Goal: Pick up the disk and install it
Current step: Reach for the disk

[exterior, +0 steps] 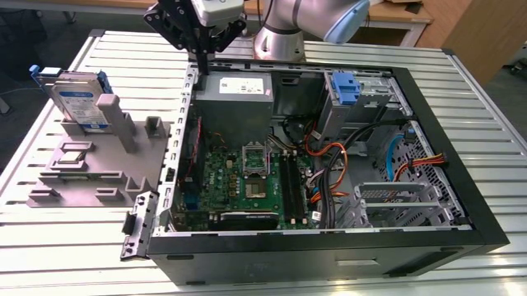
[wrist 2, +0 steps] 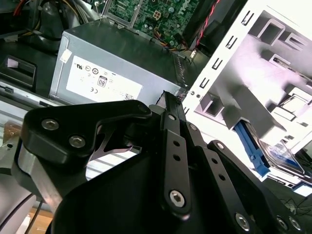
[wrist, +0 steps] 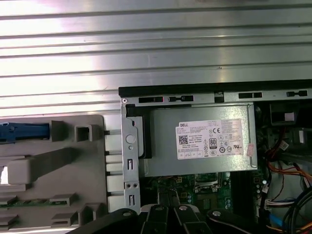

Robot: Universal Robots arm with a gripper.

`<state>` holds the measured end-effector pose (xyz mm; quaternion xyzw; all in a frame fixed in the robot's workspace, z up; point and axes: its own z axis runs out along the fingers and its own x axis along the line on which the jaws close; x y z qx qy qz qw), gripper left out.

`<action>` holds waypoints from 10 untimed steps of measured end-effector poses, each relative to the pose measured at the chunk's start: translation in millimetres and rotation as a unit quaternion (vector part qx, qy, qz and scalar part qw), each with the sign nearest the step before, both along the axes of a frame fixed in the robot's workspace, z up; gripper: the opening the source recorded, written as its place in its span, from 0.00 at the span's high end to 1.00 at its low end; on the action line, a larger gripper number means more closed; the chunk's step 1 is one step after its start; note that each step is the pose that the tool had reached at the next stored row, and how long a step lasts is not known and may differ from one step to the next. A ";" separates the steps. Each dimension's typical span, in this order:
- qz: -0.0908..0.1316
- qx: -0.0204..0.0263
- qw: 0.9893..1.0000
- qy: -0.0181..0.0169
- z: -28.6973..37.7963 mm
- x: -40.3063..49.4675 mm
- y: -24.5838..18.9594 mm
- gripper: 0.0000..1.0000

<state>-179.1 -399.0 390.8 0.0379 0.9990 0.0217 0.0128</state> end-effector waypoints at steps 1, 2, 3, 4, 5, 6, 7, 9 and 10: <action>0.000 0.000 1.000 0.000 0.0 -0.6 0.3 0.90; 0.000 0.000 1.000 0.000 -0.1 -1.6 0.7 0.90; 0.000 0.000 1.000 0.000 0.0 -3.2 0.7 0.90; 0.000 0.000 1.000 0.000 -0.1 -4.9 0.7 0.90; 0.000 0.000 1.000 0.000 -0.1 -6.3 0.7 0.90; 0.000 0.000 1.000 0.000 -0.1 -7.7 0.7 0.90; 0.000 0.000 1.000 0.000 -0.2 -9.0 0.7 0.90; 0.000 0.000 1.000 0.000 -0.3 -11.6 0.7 0.90; 0.000 0.000 1.000 0.000 -0.4 -12.6 0.7 0.90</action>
